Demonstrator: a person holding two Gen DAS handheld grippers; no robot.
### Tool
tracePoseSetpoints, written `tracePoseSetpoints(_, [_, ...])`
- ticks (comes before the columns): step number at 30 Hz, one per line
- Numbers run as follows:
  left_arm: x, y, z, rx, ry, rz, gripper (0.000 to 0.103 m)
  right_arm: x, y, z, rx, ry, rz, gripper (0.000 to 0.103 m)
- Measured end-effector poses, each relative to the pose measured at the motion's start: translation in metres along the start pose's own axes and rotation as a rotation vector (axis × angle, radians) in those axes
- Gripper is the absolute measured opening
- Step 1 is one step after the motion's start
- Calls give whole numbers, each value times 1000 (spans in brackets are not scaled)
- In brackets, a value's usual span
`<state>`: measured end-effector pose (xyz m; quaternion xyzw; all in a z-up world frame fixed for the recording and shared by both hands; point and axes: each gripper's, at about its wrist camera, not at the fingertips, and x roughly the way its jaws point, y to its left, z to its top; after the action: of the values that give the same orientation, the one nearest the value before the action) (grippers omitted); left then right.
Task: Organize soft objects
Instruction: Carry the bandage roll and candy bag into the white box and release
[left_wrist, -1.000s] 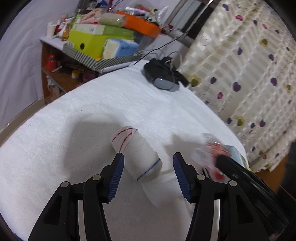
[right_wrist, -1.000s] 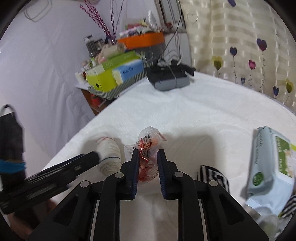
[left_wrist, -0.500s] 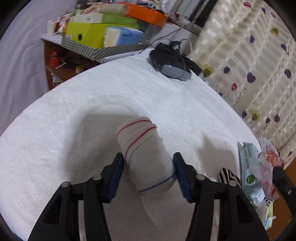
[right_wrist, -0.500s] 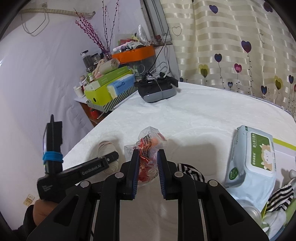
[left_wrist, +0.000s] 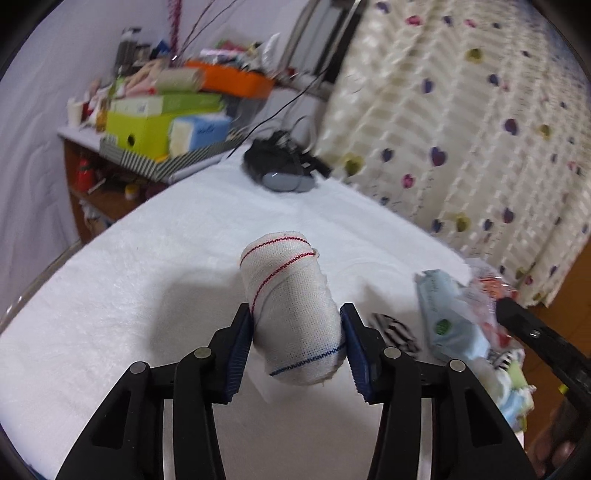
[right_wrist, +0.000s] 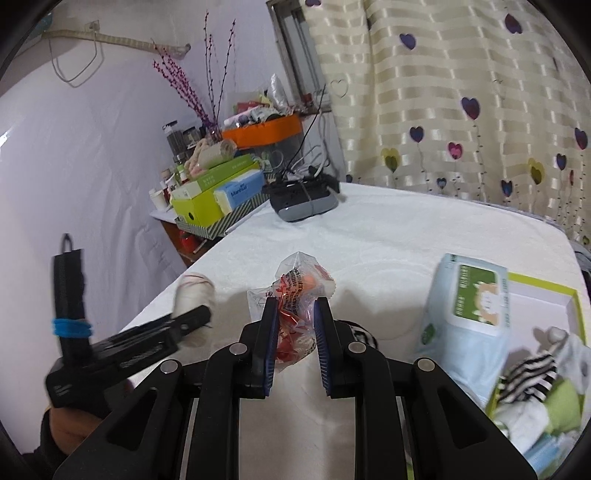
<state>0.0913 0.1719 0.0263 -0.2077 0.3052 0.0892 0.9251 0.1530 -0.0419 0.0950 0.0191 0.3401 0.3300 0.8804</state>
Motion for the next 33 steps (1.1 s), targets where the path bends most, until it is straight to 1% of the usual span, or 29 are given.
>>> tracePoseSetpoints(3, [-20,-17,-5,39,-22,-47,46,-19,-5,-5,6,-19,-17,20])
tracePoseSetpoints(7, [-37,-44,-11,95,-29,-113,46,-46,-12,-12,10,-52,-56,20])
tracePoseSetpoints(12, [-51,-76,-21,159,-32,-180,46,-74,-23,-21,23,-82,-95,20])
tracePoseSetpoints(17, [-57,-103,-30,211,-27,-222,47,-100,-36,-27,42,-112,-123,20])
tracePoseSetpoints(25, [-63,-139,-38,274,-22,-267,46,-125,-61,-34,79,-141,-153,20])
tracePoseSetpoints(33, [-54,-174,-44,338,-1,-299,47,-153,-96,-37,132,-181,-200,20])
